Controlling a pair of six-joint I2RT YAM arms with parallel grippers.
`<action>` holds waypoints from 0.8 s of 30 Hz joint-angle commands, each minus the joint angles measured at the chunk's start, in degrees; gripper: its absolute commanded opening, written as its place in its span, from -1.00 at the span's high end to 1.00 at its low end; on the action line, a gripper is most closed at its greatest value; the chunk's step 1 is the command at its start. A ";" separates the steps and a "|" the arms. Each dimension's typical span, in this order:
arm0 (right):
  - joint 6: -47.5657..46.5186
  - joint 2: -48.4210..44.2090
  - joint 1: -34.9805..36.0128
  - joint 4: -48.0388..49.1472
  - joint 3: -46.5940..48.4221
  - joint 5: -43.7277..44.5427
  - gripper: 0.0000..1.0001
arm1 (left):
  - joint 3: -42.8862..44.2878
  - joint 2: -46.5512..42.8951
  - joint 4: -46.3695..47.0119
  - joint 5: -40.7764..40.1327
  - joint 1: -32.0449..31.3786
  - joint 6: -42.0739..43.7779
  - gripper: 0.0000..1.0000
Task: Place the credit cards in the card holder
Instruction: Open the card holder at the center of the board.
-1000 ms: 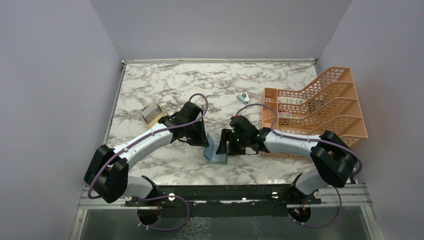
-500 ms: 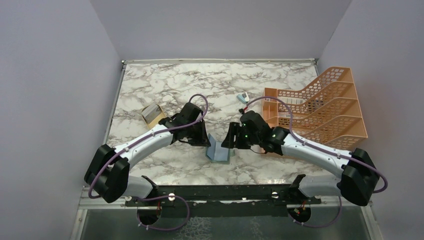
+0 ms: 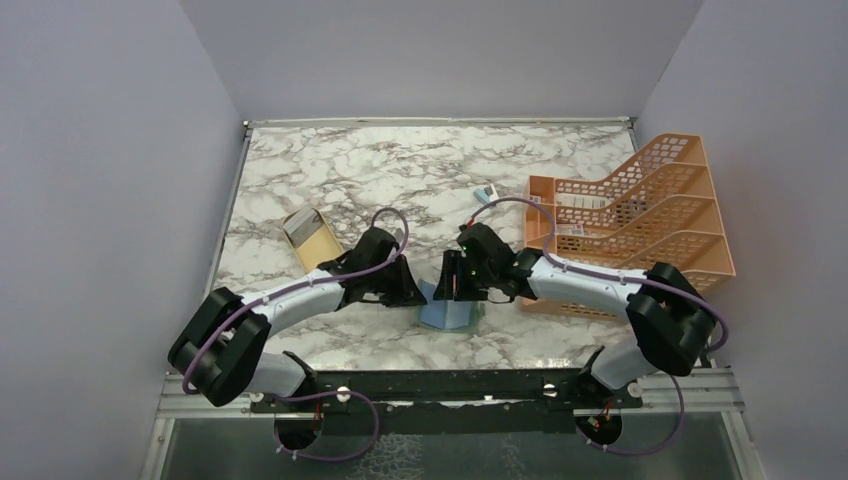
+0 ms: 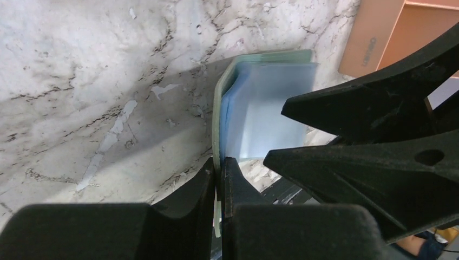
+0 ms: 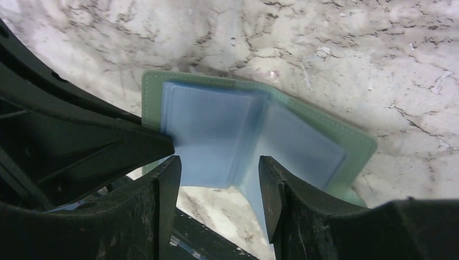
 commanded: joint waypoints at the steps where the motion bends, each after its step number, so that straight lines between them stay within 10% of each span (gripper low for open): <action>1: -1.82 1.85 0.33 -2.95 0.29 3.82 -0.14 | -4.38 -0.88 10.43 1.58 -0.20 -4.88 0.97; 11: -3.31 3.86 0.33 -6.32 1.36 6.59 -0.31 | -1.08 -3.12 -1.07 -6.09 -0.19 -0.57 0.20; 24: -2.56 7.83 2.40 -10.36 5.88 9.00 -0.32 | 7.14 -5.59 -13.44 -12.35 7.29 7.20 -0.08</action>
